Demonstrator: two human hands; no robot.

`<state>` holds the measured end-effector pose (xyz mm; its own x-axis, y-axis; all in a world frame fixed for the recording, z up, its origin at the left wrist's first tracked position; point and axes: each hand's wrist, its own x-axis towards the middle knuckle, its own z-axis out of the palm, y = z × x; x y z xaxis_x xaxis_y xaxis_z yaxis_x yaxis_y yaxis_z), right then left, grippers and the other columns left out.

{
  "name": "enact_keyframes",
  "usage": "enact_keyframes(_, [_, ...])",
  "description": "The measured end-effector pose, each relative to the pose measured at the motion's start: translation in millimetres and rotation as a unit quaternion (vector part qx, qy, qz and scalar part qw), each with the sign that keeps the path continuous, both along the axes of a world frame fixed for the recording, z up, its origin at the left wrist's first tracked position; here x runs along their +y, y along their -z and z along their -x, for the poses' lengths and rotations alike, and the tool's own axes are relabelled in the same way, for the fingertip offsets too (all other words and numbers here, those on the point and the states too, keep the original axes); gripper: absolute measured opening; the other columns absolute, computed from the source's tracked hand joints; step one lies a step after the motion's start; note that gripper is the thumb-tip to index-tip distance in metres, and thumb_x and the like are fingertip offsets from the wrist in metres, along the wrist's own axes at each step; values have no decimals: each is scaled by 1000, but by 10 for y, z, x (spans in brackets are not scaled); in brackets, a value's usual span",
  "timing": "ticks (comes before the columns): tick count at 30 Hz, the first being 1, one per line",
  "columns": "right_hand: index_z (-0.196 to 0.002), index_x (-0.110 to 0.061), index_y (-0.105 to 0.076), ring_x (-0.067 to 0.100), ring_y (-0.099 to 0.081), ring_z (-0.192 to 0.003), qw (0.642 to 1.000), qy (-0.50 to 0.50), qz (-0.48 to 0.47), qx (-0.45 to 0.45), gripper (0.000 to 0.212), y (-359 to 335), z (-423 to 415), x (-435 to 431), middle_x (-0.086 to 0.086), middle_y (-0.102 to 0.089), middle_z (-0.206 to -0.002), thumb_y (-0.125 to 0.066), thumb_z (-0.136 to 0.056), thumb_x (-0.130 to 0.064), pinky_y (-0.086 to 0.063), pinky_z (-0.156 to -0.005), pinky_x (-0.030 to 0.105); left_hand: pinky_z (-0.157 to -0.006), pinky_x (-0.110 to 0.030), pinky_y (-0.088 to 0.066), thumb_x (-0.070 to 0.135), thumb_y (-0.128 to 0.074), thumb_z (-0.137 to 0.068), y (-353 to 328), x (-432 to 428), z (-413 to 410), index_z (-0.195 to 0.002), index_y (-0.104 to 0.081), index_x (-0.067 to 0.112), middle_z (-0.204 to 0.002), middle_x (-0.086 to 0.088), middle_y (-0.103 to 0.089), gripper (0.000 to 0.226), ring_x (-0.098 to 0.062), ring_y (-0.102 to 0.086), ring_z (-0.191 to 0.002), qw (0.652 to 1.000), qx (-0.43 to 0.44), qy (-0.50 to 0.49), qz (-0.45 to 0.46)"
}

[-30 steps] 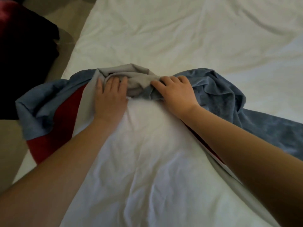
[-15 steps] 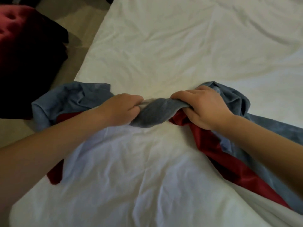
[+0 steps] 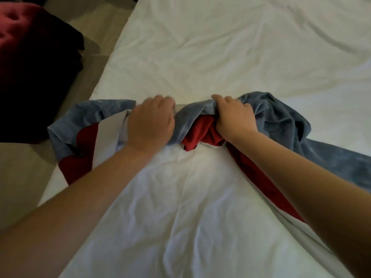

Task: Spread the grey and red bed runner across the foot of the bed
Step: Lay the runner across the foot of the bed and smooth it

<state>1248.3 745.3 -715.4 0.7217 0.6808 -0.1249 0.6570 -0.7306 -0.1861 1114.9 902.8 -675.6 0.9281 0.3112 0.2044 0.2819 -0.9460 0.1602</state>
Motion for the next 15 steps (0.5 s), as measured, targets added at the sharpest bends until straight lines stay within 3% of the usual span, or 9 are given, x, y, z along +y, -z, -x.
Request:
enact_keyframes(2, [-136,-14,-41,33,-52,-110,995,-56,-69,-50,58,-86,89,-27,11,-54,-123,-42,-79,-21,-38,-91,46,-54,-34,-44,13,-57,-84,18,-90,415,-81,-56,11,-69,-4,-54,3,-21,-49,-60,1000,3,-19,0])
enact_keyframes(4, [-135,-13,-46,34,-50,-117,978,-150,-117,-84,62,-192,193,1,14,-52,-129,-40,-74,-25,-37,-97,48,-56,-32,-44,15,-63,-81,98,-166,856,-88,-58,10,-75,-7,-56,10,-22,-51,-65,997,21,-79,0])
enact_keyframes(6, [-131,-17,-52,34,-49,-121,951,-271,-105,-104,58,-231,275,99,15,-52,-131,-51,-74,-24,-35,-101,51,-70,-37,-48,19,-64,-80,224,-161,1216,-108,-57,8,-99,-13,-62,31,-27,-57,-87,988,65,-142,-14])
enact_keyframes(9, [-130,-21,-54,32,-50,-122,902,-413,-27,-120,55,-214,331,321,12,-54,-132,-64,-76,-27,-32,-103,52,-99,-43,-42,33,-63,-79,391,63,1460,-133,-42,5,-135,-19,-48,64,-33,-47,-121,976,107,-188,-21])
enact_keyframes(11, [-130,-22,-54,31,-53,-118,904,-412,2,-113,55,-193,332,477,10,-56,-127,-67,-76,-25,-30,-105,53,-106,-45,-36,46,-65,-74,463,287,1400,-141,-32,9,-143,-20,-39,83,-35,-38,-131,975,122,-186,-14])
enact_keyframes(15, [-129,-28,-55,29,-57,-107,956,-285,-11,-66,41,-169,343,730,4,-63,-115,-53,-88,-33,-27,-105,48,-109,-48,-29,74,-62,-54,517,719,959,-144,-22,18,-150,-22,-27,114,-36,-27,-137,976,166,-144,4])
